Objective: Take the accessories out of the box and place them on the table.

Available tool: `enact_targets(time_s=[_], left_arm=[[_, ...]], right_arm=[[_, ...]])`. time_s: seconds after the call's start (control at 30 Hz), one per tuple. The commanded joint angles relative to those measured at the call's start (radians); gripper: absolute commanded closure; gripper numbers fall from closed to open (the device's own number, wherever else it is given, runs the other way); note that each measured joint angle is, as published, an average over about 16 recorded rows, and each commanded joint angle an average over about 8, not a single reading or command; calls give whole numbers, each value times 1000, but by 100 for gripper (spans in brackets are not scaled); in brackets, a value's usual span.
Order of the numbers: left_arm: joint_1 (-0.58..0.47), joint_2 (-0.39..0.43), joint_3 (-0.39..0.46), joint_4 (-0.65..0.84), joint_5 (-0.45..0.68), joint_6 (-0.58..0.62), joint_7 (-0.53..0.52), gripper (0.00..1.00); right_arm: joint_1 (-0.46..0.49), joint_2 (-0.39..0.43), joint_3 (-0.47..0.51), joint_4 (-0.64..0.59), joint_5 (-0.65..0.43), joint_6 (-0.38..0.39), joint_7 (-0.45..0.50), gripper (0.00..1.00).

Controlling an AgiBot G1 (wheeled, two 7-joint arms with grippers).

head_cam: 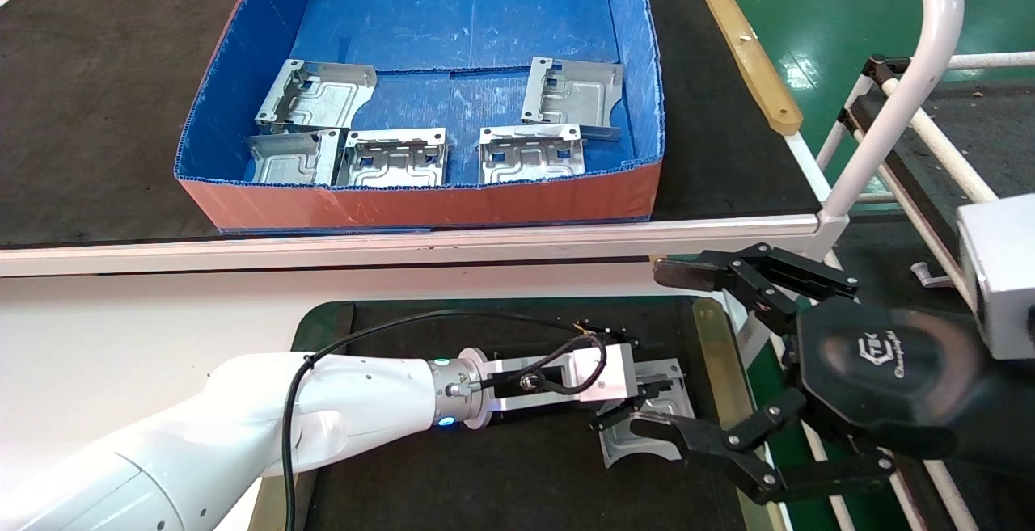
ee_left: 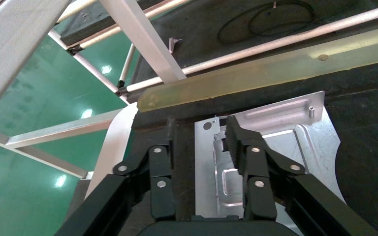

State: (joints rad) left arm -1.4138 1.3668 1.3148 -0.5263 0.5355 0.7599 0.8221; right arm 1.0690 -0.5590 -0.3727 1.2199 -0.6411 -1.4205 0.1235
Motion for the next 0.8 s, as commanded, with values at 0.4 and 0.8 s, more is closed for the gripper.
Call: enact_targets(time_s=[0.4,0.8], left_arm=[[25,-57,-79,-56,19,57,-74,0],[93,-208,-285,-208,57,203,-276,0]], right_arm=[[0,0,0,0,0,0,0,0],[0,0,0,0,0,0,0,0]])
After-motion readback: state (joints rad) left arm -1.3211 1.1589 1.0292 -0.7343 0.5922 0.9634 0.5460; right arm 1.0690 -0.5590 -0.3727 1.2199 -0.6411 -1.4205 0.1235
